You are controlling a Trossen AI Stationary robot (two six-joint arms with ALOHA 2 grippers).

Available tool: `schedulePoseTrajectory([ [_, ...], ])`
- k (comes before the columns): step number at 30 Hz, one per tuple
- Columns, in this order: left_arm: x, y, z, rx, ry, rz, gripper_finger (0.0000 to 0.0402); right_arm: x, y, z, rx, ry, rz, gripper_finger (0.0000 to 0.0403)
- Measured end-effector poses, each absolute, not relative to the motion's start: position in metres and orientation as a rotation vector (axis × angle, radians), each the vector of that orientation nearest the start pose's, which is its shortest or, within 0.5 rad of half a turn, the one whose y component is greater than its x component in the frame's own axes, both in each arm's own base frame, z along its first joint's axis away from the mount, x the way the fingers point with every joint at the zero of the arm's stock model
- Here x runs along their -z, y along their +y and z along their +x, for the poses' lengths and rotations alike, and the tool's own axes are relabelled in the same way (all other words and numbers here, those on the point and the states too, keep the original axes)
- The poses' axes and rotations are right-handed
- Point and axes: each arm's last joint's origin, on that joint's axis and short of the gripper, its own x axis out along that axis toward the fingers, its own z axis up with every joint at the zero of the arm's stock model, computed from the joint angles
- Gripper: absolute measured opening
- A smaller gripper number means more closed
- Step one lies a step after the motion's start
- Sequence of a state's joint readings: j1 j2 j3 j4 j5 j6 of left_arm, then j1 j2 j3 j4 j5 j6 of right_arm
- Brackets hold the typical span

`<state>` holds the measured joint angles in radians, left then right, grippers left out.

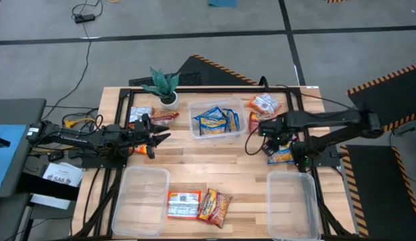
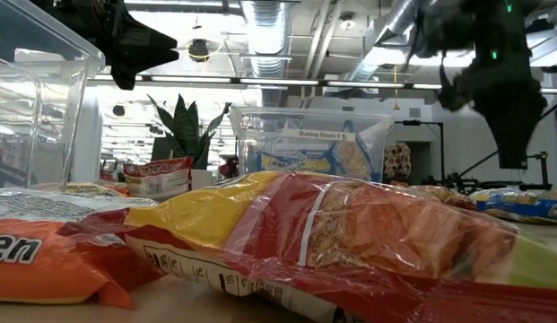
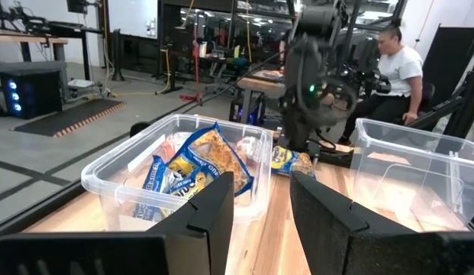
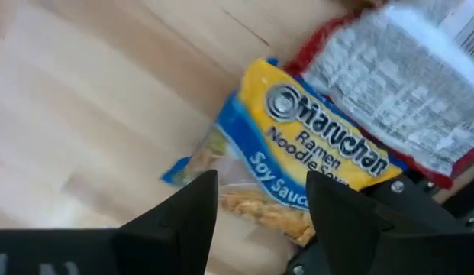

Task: Sort Maruchan noodles
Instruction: Put the blue noodle packet into the top transparent bin

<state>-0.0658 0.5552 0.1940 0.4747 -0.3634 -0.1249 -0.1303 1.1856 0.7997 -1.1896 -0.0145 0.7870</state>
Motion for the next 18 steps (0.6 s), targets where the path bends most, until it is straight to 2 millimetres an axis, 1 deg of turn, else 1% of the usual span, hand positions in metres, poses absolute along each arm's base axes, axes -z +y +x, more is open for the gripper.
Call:
schedulePoseTrajectory([
  [4,-0.223,0.001,0.141,-0.29,-0.13,-0.148,0.0118,-0.193,-0.022,0.171,0.73,1.47,0.723,0.0221],
  [8,-0.223,0.001,0.141,-0.29,-0.13,-0.148,0.0118,-0.178,-0.024,0.178,0.732,1.447,0.717,0.0221],
  [12,-0.223,0.001,0.141,-0.291,-0.128,-0.148,0.0118,-0.167,-0.026,0.185,0.764,1.435,0.682,0.0221],
  [18,-0.222,0.001,0.141,-0.292,-0.121,-0.146,0.0118,-0.156,-0.028,0.19,0.821,1.482,0.624,0.0221],
])
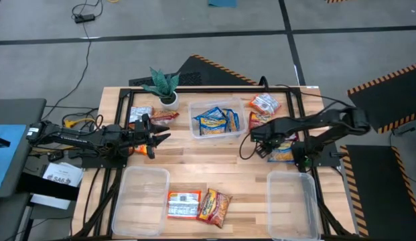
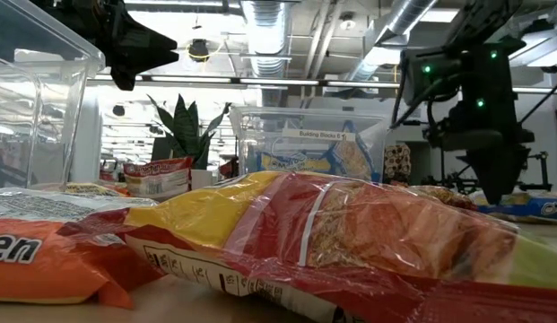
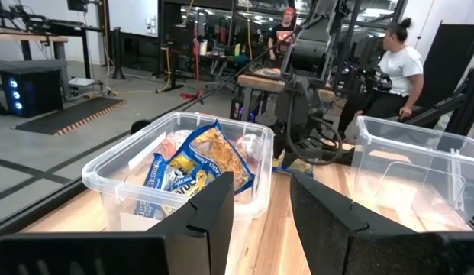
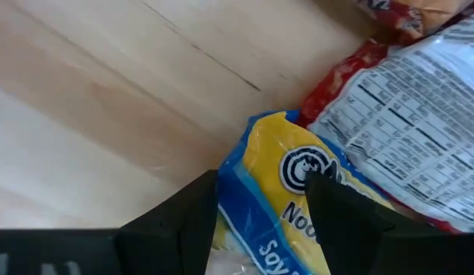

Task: Sort Maruchan noodles
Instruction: Put the blue noodle packet into the top transparent bin

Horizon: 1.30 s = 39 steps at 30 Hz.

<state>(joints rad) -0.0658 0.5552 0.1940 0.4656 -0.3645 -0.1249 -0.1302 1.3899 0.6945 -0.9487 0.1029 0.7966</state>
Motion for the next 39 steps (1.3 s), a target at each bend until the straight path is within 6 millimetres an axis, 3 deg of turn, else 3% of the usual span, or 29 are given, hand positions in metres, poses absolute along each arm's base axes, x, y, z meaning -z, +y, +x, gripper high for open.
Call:
schedulePoseTrajectory([
  [7,-0.222,0.001,0.141,-0.293,-0.12,-0.146,0.0118,-0.15,-0.027,0.191,0.842,1.517,0.591,0.02],
  [10,-0.222,0.001,0.141,-0.293,-0.12,-0.146,0.0118,-0.15,-0.024,0.192,0.854,1.508,0.574,0.0154],
  [15,-0.222,0.001,0.141,-0.294,-0.12,-0.146,0.0118,-0.151,-0.019,0.193,0.836,1.509,0.543,0.003],
  [19,-0.222,0.001,0.141,-0.295,-0.12,-0.146,0.0118,-0.162,-0.014,0.201,0.787,1.509,0.536,0.0013],
  [24,-0.222,0.001,0.141,-0.304,-0.12,-0.146,0.0118,-0.196,-0.007,0.22,0.702,1.464,0.499,0.0006],
  [31,-0.222,0.001,0.141,-0.307,-0.116,-0.145,0.0118,-0.273,0.011,0.236,0.485,1.286,0.497,0.0006],
  [39,-0.222,0.001,0.141,-0.306,-0.125,-0.147,0.0118,-0.345,0.031,0.259,0.23,0.897,0.378,0.0006],
])
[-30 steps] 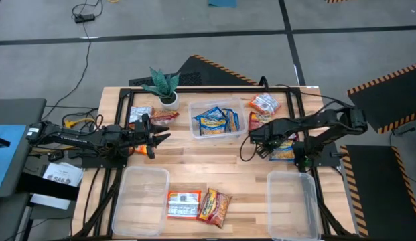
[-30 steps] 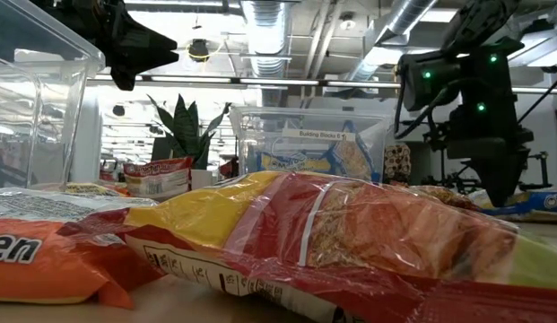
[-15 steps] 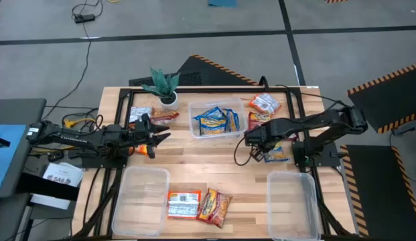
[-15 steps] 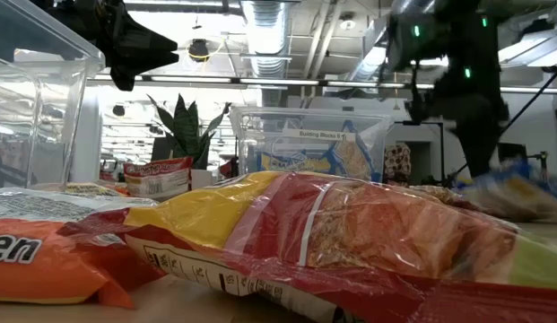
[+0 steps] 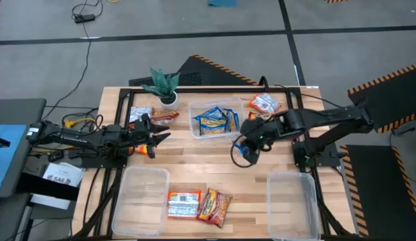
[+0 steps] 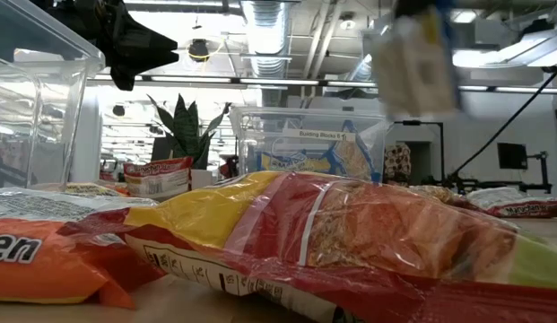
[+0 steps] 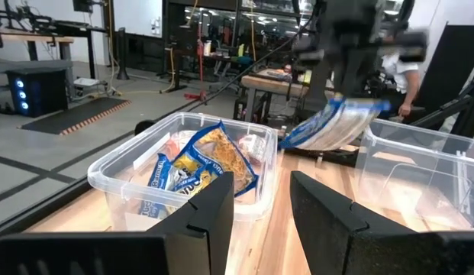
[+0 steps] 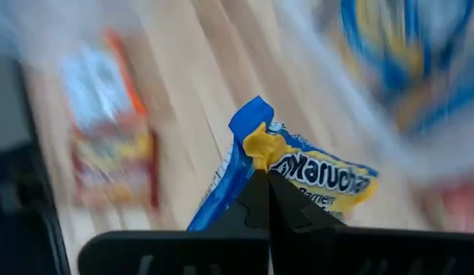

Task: Sort Maruchan noodles
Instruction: Put the blue noodle packet into the top transparent bin

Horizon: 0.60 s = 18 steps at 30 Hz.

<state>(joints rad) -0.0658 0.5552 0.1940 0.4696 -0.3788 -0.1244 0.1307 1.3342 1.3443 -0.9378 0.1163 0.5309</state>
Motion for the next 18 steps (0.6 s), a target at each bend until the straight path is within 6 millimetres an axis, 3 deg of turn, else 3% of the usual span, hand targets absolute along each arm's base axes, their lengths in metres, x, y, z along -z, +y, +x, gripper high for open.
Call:
schedulePoseTrajectory([
  [8,-0.224,0.002,0.14,-0.308,-0.138,-0.117,0.0118,-0.391,0.006,0.292,0.271,0.442,0.156,0.0006],
  [13,-0.224,0.002,0.14,-0.308,-0.138,-0.115,0.0118,-0.388,-0.026,0.309,0.443,0.362,0.11,0.0006],
  [18,-0.224,0.002,0.14,-0.309,-0.133,-0.114,0.0118,-0.361,-0.054,0.325,0.569,0.465,0.137,0.0006],
])
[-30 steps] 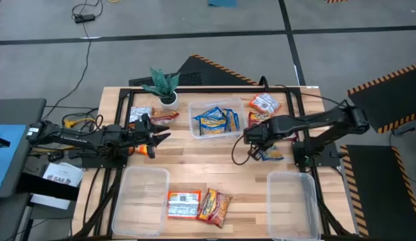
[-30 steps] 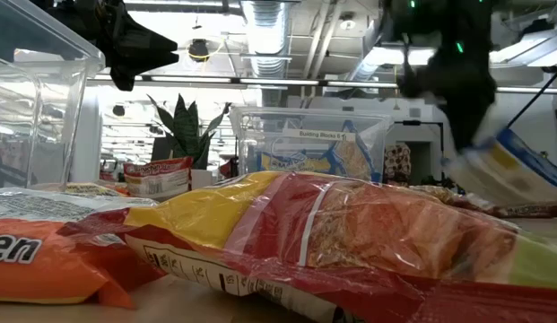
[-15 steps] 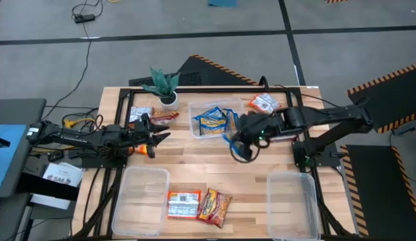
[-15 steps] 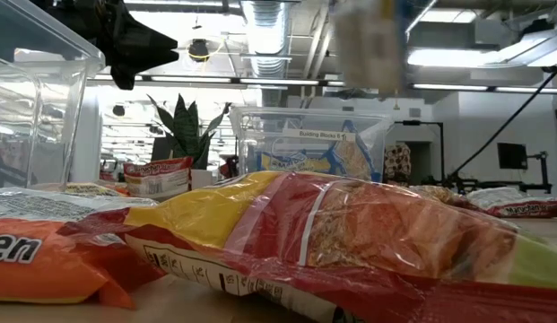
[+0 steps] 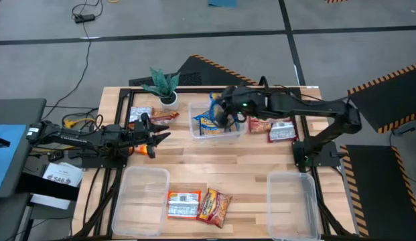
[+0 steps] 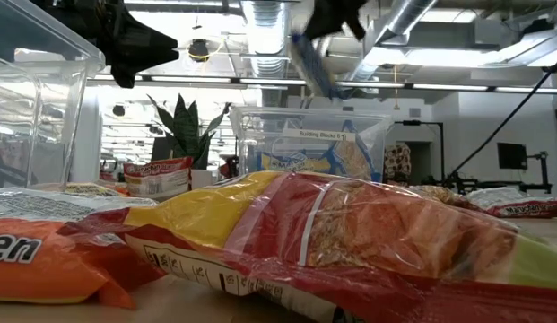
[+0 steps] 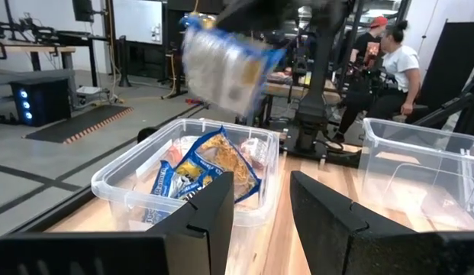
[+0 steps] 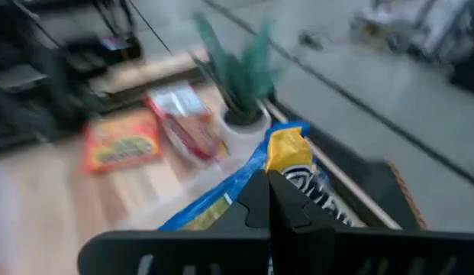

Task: Sort Maruchan noodles
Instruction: Put the blue noodle packet into the top transparent bin, then put the red noodle packet into the bottom left transparent bin

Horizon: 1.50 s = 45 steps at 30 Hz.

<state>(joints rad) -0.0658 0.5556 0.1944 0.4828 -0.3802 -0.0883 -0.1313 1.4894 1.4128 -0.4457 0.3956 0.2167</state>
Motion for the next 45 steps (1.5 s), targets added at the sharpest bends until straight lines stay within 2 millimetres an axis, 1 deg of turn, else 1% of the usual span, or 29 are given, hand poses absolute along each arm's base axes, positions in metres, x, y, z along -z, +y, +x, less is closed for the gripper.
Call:
schedulePoseTrajectory([
  [1,-0.224,0.002,0.14,-0.308,-0.133,-0.115,0.0118,-0.353,-0.058,0.327,0.585,0.505,0.145,0.0007],
  [6,-0.224,0.001,0.14,-0.308,-0.134,-0.115,0.0118,-0.331,-0.071,0.346,0.619,0.537,0.175,0.001],
  [11,-0.224,0.001,0.14,-0.307,-0.134,-0.117,0.0118,-0.314,-0.074,0.358,0.63,0.567,0.192,0.0038],
  [14,-0.224,0.002,0.14,-0.307,-0.134,-0.118,0.0118,-0.312,-0.074,0.359,0.631,0.57,0.202,0.0064],
  [17,-0.224,0.001,0.14,-0.307,-0.133,-0.118,0.0118,-0.314,-0.074,0.358,0.631,0.569,0.202,0.01],
  [21,-0.224,0.001,0.14,-0.306,-0.133,-0.118,0.0118,-0.328,-0.067,0.344,0.611,0.572,0.179,0.0157],
  [24,-0.223,0.001,0.14,-0.306,-0.129,-0.123,0.0118,-0.337,-0.053,0.328,0.582,0.639,0.146,0.0193],
  [27,-0.222,0.001,0.141,-0.303,-0.114,-0.143,0.0118,-0.339,-0.035,0.308,0.57,0.692,0.109,0.0216],
  [28,-0.221,0.001,0.141,-0.303,-0.111,-0.146,0.0118,-0.339,-0.028,0.301,0.574,0.696,0.102,0.022],
  [32,-0.221,0.001,0.141,-0.297,-0.112,-0.163,0.0118,-0.326,-0.003,0.271,0.608,0.701,0.085,0.0225],
  [37,-0.221,0.001,0.141,-0.299,-0.115,-0.161,0.0118,-0.308,0.023,0.235,0.663,0.608,0.078,0.0222],
  [41,-0.222,0.002,0.141,-0.308,-0.119,-0.161,0.0118,-0.297,0.035,0.216,0.696,0.505,0.074,0.0221],
  [45,-0.221,0.002,0.142,-0.326,-0.116,-0.184,0.0118,-0.291,0.042,0.207,0.725,0.424,0.058,0.0221],
])
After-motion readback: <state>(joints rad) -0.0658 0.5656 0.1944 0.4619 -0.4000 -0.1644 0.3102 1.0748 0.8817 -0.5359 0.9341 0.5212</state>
